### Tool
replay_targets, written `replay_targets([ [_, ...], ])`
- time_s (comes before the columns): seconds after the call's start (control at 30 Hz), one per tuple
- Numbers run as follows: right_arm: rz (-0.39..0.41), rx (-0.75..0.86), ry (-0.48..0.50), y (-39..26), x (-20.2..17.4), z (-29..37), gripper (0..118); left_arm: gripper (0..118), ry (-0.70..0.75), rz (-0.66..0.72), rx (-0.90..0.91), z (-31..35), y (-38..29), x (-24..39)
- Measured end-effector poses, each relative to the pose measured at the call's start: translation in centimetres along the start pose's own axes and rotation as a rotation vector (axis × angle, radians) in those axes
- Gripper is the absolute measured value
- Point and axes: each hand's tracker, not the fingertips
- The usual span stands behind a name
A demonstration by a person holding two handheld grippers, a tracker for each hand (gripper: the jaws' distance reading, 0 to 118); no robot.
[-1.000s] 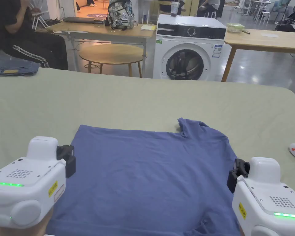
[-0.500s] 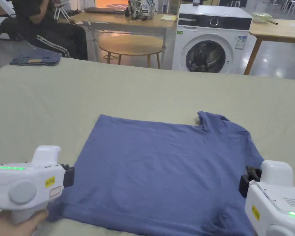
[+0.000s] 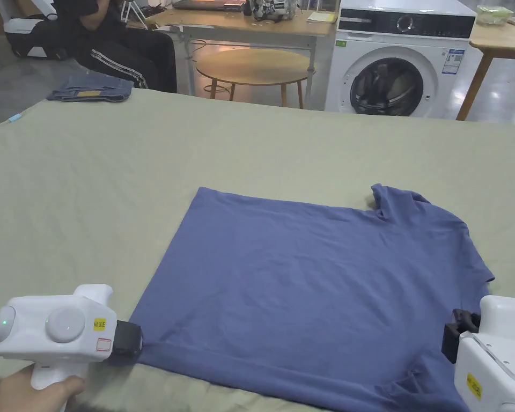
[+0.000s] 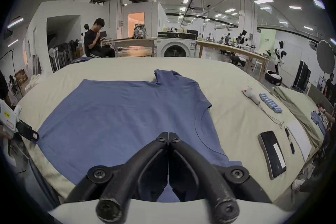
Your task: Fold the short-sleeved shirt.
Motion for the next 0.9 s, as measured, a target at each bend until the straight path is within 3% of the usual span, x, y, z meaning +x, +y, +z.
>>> replay_targets([
  [0.1, 0.003, -0.005, -0.01, -0.1, 0.6, 0.2, 0, 67, 0.014, -0.011, 0.015, -0.7, 0.1, -0.3],
  [0.27, -0.001, -0.02, -0.02, -0.5, 1.6, 0.5, 0, 49, -0.007, -0.052, 0.009, -0.3, 0.9, -0.6],
  [0.43, -0.007, -0.059, -0.029, -0.9, 2.7, 0.9, 0, 1, -0.085, -0.052, -0.011, 0.3, 0.8, -0.7],
  [0.6, 0.014, -0.2, -0.04, -0.9, 4.5, 2.1, 1, 0, -0.096, -0.049, -0.009, 1.2, 0.3, 0.1],
  [0.73, 0.046, -0.296, -0.077, -2.5, 6.5, 2.3, 50, 0, -0.073, -0.081, -0.002, 1.3, 0.1, 0.6],
  [0.77, 0.045, -0.323, -0.089, -2.9, 6.9, 2.3, 55, 0, -0.07, -0.088, -0.001, 1.4, 0.1, 0.7],
  [0.9, 0.013, -0.403, -0.098, -4.4, 8.2, 2.0, 58, 0, -0.07, -0.092, 0.004, 1.8, -0.1, 0.8],
])
